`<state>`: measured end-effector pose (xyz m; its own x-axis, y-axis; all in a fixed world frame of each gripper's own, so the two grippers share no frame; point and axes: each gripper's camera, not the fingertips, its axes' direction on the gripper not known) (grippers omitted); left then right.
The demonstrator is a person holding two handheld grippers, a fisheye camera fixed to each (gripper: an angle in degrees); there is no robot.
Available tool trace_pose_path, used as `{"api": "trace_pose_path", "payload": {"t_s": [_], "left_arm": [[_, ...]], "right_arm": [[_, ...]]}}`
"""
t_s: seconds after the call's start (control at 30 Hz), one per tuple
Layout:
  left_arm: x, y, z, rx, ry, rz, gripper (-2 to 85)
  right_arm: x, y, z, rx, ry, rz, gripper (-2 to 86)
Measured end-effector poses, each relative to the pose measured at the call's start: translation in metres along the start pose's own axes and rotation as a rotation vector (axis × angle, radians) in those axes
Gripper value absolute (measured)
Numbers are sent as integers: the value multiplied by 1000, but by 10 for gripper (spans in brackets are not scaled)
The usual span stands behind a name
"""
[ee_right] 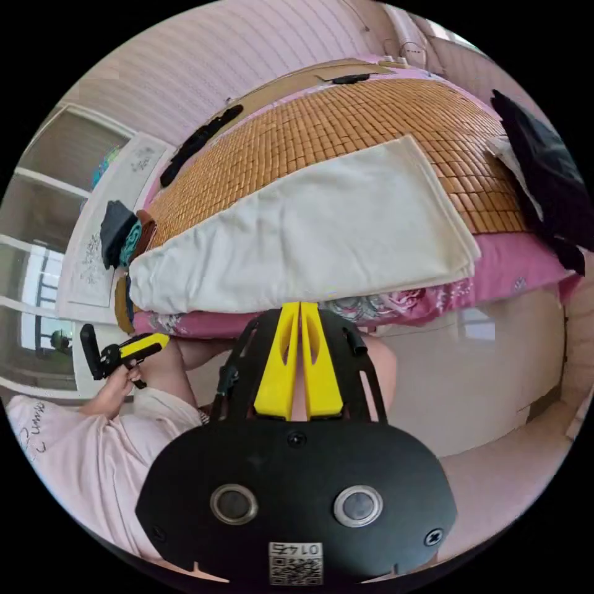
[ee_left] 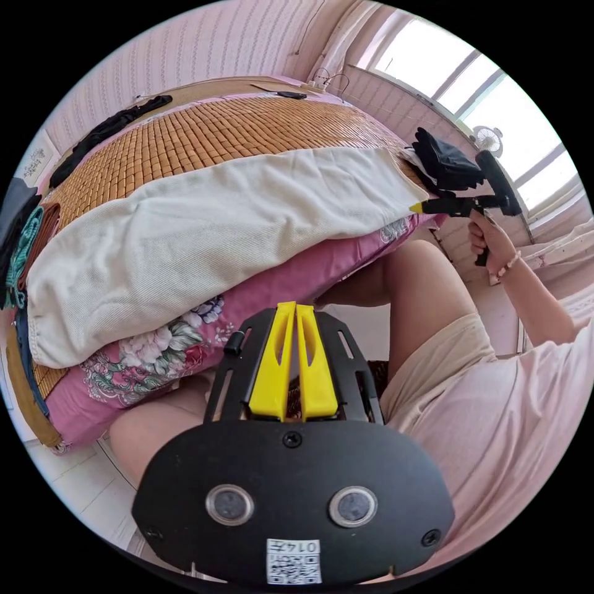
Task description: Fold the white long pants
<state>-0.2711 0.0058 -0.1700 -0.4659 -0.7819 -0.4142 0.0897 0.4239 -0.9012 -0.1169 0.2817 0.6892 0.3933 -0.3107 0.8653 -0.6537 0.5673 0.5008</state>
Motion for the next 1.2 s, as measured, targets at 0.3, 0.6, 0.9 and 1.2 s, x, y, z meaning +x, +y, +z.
{"api": "trace_pose_path", "payload": {"t_s": [0.3, 0.6, 0.9, 1.2], "left_arm": [[18, -25, 10, 145, -52, 173, -10], [6, -52, 71, 109, -142, 127, -8], [0, -31, 106, 93, -81, 110, -9], [8, -24, 122, 98, -73, 116, -10]], "right_arm": [[-244, -146, 160, -275, 310, -530, -3], [-300, -268, 318, -503, 447, -503, -4], [-342, -321, 414, -860, 541, -605, -8], [-351, -338, 442, -895, 496, -647, -9]]}}
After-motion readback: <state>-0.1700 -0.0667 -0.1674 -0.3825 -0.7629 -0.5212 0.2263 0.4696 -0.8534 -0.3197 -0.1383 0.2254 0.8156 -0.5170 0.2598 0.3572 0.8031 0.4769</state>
